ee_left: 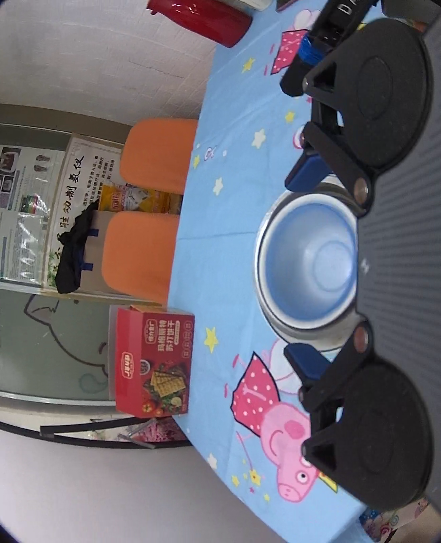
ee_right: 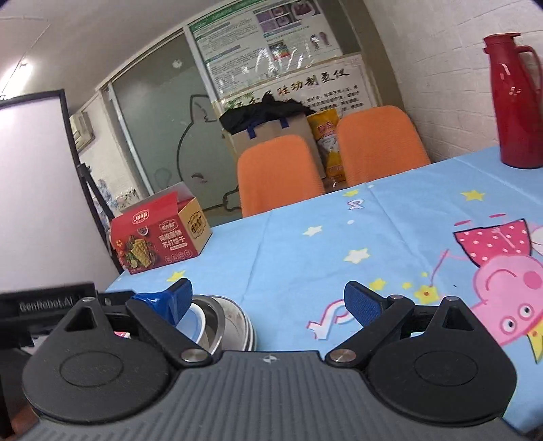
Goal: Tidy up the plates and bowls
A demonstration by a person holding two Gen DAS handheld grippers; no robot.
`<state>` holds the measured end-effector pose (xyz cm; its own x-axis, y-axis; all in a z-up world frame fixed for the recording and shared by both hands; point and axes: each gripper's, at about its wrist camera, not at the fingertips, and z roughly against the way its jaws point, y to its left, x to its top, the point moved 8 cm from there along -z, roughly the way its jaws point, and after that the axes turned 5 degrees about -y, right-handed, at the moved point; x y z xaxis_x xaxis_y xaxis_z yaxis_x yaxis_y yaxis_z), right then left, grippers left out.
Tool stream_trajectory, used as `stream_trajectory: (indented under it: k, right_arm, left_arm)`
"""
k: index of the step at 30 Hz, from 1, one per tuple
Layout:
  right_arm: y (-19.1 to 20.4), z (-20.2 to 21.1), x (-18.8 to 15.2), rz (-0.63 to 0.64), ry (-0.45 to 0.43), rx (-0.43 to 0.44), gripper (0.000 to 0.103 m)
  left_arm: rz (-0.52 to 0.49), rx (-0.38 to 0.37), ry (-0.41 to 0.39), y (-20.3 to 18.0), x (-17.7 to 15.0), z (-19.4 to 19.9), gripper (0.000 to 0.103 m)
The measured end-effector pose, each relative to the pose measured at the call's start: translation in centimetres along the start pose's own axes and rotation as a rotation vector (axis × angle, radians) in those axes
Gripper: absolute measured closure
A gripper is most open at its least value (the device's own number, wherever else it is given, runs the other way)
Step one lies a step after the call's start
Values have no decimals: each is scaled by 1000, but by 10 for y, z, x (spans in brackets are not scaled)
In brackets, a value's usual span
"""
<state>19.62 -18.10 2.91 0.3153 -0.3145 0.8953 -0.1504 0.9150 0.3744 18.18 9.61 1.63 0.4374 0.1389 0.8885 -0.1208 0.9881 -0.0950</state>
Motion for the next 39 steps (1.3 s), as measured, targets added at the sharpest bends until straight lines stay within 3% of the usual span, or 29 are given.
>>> stream_trajectory:
  k: [11, 15, 23, 39]
  right_arm:
    - [-13, 52, -61, 42, 73, -110, 18]
    - [-17, 71, -73, 38, 78, -102, 18]
    - [-12, 101, -87, 64, 70, -72, 18]
    - [-18, 103, -95, 90, 73, -109, 18]
  left_arm:
    - [-105, 0, 47, -10, -93, 50, 8]
    - [-113, 1, 55, -9, -113, 64, 8]
    - [-127, -21, 31, -18, -131, 94, 8]
    - [-110, 9, 87, -12, -142, 82, 8]
